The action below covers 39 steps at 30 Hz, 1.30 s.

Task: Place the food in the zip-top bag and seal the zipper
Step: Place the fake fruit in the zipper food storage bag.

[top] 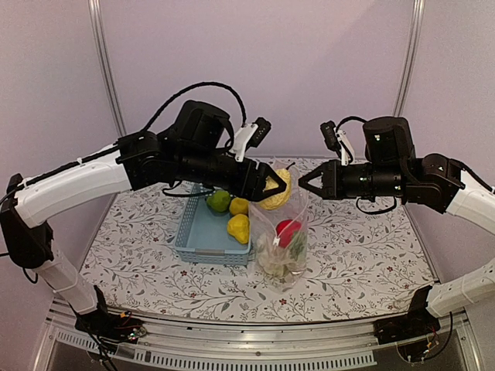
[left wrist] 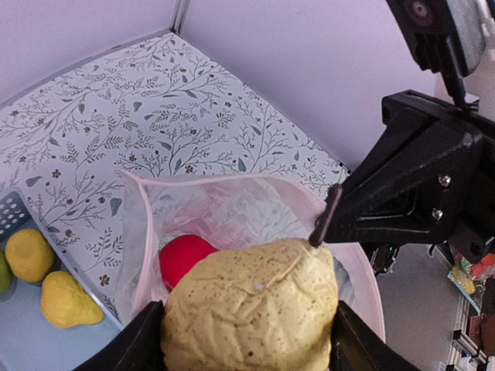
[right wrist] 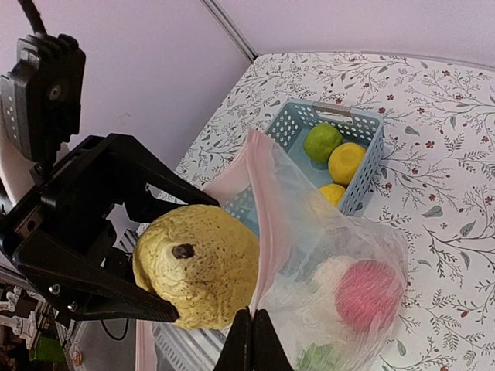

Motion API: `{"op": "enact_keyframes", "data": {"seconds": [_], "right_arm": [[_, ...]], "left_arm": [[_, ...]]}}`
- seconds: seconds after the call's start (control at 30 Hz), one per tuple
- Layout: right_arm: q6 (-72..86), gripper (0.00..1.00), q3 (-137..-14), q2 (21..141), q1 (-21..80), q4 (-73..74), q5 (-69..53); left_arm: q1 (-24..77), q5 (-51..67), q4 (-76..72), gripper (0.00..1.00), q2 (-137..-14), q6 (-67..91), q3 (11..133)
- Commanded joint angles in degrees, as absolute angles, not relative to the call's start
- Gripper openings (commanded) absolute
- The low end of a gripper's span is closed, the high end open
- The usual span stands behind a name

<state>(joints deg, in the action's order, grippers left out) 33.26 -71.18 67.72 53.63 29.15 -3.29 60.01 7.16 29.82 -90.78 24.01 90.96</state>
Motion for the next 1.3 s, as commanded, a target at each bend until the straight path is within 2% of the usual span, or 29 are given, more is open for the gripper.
{"op": "enact_keyframes", "data": {"seconds": [0.0, 0.13, 0.23, 0.43, 0.9, 1.13, 1.27], "right_arm": [[32.4, 0.0, -72.0, 68.0, 54.0, 28.7, -2.2], [32.3, 0.0, -72.1, 68.1, 54.0, 28.9, -2.0], [32.3, 0.0, -72.3, 68.4, 54.0, 28.9, -2.2], [32.2, 0.0, -72.5, 68.8, 54.0, 28.9, -2.4], [32.2, 0.0, -72.2, 68.3, 54.0, 29.2, -2.0], [32.2, 0.0, -72.0, 67.9, 54.1, 29.2, -1.6], [32.2, 0.0, -72.1, 68.1, 54.0, 29.2, -1.7]], "left_arm": [[61.1, 4.5, 36.3, 0.58, -92.0, 23.1, 93.1], [61.6, 4.2, 37.5, 0.65, -91.9, 22.1, 93.8], [61.7, 3.7, 37.5, 0.76, -91.9, 21.8, 93.8], [61.8, 3.1, 37.4, 0.85, -91.9, 21.9, 93.9], [61.9, 1.2, 35.3, 0.85, -90.0, 22.3, 92.6], [62.6, 0.2, 19.4, 0.89, -77.4, 21.8, 82.0], [61.7, -1.2, 18.0, 0.94, -73.6, 23.3, 79.4]]}}
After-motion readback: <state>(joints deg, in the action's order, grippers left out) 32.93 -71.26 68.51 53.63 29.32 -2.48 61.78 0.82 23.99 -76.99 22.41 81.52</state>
